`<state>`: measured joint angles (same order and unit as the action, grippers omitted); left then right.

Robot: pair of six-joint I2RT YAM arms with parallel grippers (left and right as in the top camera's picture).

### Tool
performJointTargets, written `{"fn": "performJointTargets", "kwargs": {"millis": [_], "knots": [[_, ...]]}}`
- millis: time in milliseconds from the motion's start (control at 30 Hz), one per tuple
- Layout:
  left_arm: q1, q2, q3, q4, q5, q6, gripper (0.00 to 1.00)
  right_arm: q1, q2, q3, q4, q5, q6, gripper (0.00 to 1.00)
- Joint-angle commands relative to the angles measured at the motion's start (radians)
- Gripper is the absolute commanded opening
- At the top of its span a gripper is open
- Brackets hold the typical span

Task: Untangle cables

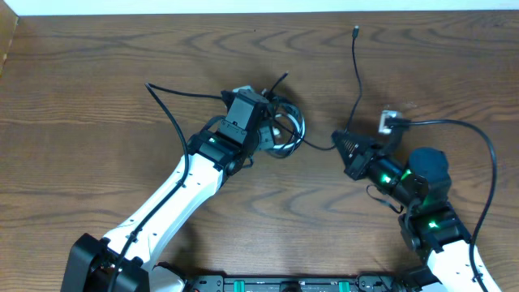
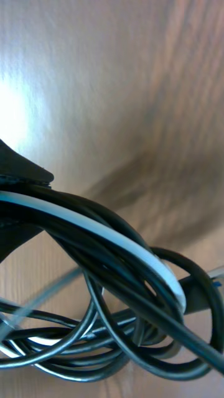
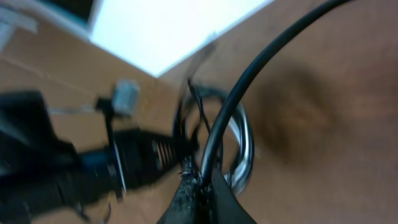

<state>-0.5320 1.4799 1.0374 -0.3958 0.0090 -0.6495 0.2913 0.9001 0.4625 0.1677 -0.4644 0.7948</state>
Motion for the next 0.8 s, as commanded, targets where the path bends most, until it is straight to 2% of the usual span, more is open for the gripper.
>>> {"fn": "performJointTargets", "kwargs": {"millis": [0,133,200,233,300,333,500,600,767], "knots": [[0.006,-0.011,0.002,0.077,0.016,-0.044,0.08,0.051,-0.006,0.017,-0.061,-0.069,-0.038,0.01],[0.013,-0.011,0.002,0.198,0.017,-0.044,0.08,0.142,-0.005,0.017,-0.143,-0.037,-0.037,0.01],[0.013,-0.011,0.002,0.238,0.018,-0.044,0.08,0.179,-0.005,0.017,-0.176,0.000,-0.037,0.04],[0.013,-0.011,0.002,0.250,0.019,-0.044,0.08,0.191,-0.005,0.017,-0.189,0.016,-0.037,0.10],[0.013,-0.011,0.002,0.260,0.032,-0.035,0.08,0.208,-0.005,0.017,-0.222,0.056,-0.038,0.30],[0.013,-0.011,0.002,0.259,0.043,-0.008,0.08,0.208,-0.005,0.017,-0.233,0.065,-0.038,0.36],[0.013,-0.011,0.002,0.239,0.123,0.237,0.08,0.204,-0.008,0.017,-0.231,0.089,-0.120,0.70],[0.013,-0.011,0.002,0.177,0.122,0.330,0.08,0.201,-0.026,0.017,-0.220,0.089,-0.185,0.75],[0.013,-0.010,0.002,0.104,0.122,0.357,0.08,0.181,-0.077,0.017,-0.204,0.092,-0.204,0.75]]}}
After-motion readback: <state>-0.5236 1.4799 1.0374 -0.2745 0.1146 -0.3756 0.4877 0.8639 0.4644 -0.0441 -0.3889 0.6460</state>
